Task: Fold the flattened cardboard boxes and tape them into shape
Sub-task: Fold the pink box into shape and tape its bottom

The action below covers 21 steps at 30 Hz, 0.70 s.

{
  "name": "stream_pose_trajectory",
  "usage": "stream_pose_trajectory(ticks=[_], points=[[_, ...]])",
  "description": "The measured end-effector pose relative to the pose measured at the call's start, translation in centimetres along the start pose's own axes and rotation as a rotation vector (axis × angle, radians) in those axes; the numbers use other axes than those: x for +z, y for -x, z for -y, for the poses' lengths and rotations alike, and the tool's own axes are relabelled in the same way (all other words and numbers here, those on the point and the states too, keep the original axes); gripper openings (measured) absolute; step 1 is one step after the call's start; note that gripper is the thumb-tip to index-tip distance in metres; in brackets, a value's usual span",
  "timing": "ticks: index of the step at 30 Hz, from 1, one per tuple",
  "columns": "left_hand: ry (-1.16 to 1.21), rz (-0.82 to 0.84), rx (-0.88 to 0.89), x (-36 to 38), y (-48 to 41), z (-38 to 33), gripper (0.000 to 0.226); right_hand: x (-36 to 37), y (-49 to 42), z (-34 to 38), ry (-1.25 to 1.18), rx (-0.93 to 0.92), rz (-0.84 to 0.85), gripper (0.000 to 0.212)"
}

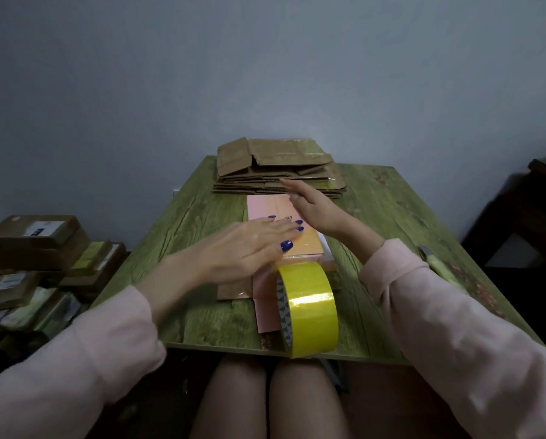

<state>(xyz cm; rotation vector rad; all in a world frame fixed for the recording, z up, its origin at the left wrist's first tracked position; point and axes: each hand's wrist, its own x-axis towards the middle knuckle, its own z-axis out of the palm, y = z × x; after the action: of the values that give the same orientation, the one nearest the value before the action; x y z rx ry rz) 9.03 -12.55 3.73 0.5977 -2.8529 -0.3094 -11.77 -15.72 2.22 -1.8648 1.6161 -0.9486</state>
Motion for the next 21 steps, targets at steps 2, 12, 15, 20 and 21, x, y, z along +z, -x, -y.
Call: stream_pose_trajectory(ticks=[2, 12, 15, 20, 21], points=[[0.046, -0.047, 0.059, 0.5, 1.0, -0.9, 0.068, 0.0, 0.0, 0.0, -0.003, -0.002, -0.001, 0.042], [0.161, -0.117, 0.078, 1.2, 1.8, -1.5, 0.061, 0.2, 0.1, 0.0, -0.01, -0.012, -0.033, 0.039], [0.168, -0.118, 0.061, 1.5, 1.9, -1.4, 0.061, 0.0, 0.4, 0.6, 0.066, -0.037, -0.047, 0.037], [0.227, -0.148, 0.02, 1.8, 2.0, -1.8, 0.064, -1.3, 1.0, 2.1, 0.313, -0.224, 0.042, 0.036], [0.237, -0.152, 0.016, 1.8, 2.0, -2.0, 0.065, -1.3, 0.9, 2.4, 0.342, -0.224, 0.092, 0.037]])
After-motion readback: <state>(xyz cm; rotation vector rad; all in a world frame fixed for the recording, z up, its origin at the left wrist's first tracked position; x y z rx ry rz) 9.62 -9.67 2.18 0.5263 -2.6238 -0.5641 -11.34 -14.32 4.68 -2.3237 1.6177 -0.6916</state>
